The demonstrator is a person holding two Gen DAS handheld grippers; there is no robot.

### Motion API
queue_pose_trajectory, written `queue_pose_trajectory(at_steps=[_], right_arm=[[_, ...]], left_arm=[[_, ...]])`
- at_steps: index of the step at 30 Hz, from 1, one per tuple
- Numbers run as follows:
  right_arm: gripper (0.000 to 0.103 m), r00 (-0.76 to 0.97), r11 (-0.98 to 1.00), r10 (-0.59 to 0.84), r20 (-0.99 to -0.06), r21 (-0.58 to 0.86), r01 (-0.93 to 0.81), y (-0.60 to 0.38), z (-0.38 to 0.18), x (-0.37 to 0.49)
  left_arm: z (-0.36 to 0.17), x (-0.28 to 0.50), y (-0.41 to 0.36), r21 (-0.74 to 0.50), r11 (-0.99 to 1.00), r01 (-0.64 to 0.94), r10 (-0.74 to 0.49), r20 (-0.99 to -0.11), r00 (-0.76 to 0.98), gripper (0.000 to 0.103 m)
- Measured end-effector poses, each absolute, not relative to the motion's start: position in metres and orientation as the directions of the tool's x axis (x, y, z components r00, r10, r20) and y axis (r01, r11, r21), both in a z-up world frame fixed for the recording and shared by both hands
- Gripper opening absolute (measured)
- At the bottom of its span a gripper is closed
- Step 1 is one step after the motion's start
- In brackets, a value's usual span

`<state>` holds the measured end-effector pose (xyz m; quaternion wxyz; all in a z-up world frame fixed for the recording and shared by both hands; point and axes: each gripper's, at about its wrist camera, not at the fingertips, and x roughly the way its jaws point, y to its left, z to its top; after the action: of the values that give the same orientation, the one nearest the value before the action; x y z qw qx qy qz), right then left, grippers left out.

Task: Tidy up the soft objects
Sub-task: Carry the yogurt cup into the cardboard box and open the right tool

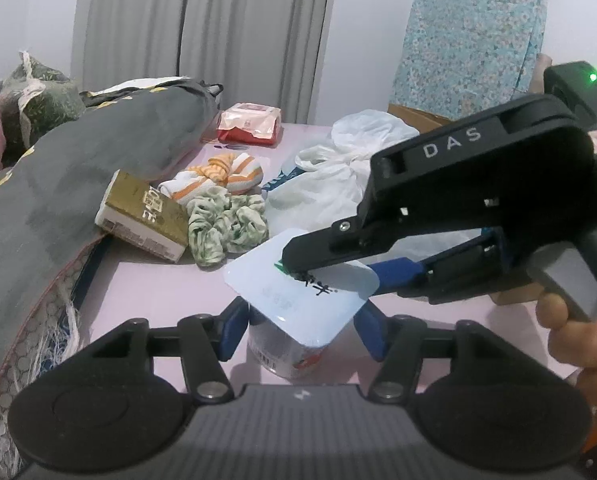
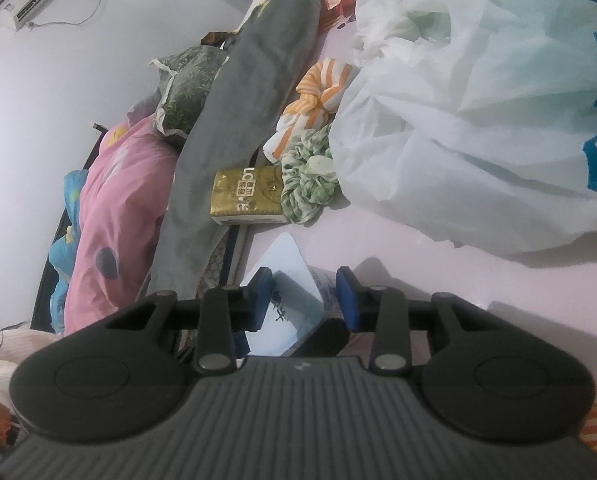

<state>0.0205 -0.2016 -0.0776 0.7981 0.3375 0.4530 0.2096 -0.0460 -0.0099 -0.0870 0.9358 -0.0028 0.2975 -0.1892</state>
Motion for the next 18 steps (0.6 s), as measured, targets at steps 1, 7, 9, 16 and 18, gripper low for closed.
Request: queue_pose_trajectory(at_steps=[1,7,9,16,18], right_arm=[[0.034,0.502,0.685,0.64,-0.582,0.728,-0.031,-0.2014,-0.0772,0.0212],[0.034,0.497,0.692,0.641,-0.585,0.72,-0.046,-0.1986,-0.0758,0.0223],[0.034,0.492,0.695,0.641,-0.589,0.718,-0.046,-0.1976,-0.0752,0.0223],[0.034,0.485,0.711,0.632,-0.604,0.701,-0.054,-0.1935,-0.0706,0.0199],[0.034,0.484,0.71,0.633,-0.604,0.702,-0.054,-0.1935,-0.0696,0.0195]], left_arm=[[-0.0865,-0.0447,-0.0102,-0.123,0.929,0.35,-0.357,-0.554,0.752,0.059],[-0.0862,-0.0471,-0.0112,-0.116,0.933,0.34,-0.345,-0.551,0.76,0.058],[-0.0857,-0.0487,-0.0112,-0.114,0.934,0.338,-0.343,-0.551,0.761,0.058],[-0.0836,-0.0512,-0.0108,-0.111,0.935,0.337,-0.341,-0.55,0.762,0.058],[-0.0826,-0.053,-0.0106,-0.108,0.935,0.337,-0.339,-0.548,0.765,0.058]])
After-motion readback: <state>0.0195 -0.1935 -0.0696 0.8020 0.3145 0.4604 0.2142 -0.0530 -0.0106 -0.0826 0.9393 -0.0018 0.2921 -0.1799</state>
